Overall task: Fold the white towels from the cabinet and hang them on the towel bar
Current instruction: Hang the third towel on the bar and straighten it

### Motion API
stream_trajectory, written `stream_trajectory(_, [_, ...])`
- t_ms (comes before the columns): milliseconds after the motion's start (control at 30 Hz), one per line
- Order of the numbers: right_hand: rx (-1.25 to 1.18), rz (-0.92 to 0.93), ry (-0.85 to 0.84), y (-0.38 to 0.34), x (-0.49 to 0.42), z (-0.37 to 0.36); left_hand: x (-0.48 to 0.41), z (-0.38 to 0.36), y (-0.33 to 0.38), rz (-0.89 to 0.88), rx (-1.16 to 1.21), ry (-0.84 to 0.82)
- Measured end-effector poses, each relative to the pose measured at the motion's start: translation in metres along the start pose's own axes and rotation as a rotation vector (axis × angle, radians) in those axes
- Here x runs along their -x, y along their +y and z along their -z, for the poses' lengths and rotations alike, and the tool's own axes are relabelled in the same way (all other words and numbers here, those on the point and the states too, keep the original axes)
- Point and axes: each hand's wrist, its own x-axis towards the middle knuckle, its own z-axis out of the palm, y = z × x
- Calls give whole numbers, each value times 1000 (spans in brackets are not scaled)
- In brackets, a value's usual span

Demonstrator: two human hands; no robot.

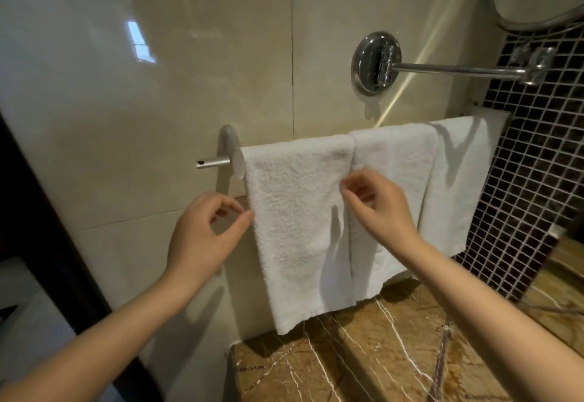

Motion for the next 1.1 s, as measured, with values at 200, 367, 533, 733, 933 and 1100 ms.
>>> stream_trajectory(200, [-250,-231,96,2,-17,-13,-20,-21,1,102,286,-52])
stream_trajectory(367, [-422,-191,-9,-1,-23,-17,-27,-29,2,144,411,-43])
stream_trajectory(533, [-609,-238,-54,4,-29,-14,-25,-31,0,160,424,47])
stream_trajectory(733, [-462,-158,50,12,-32,-21,-24,-32,-2,157,410,92])
stream_trajectory(933, [-530,-166,2,15,-25,-23,-14,-37,-2,107,424,106])
stream_trajectory(1100, [-432,-140,-181,24,-8,-21,6,-45,-15,137,375,-6])
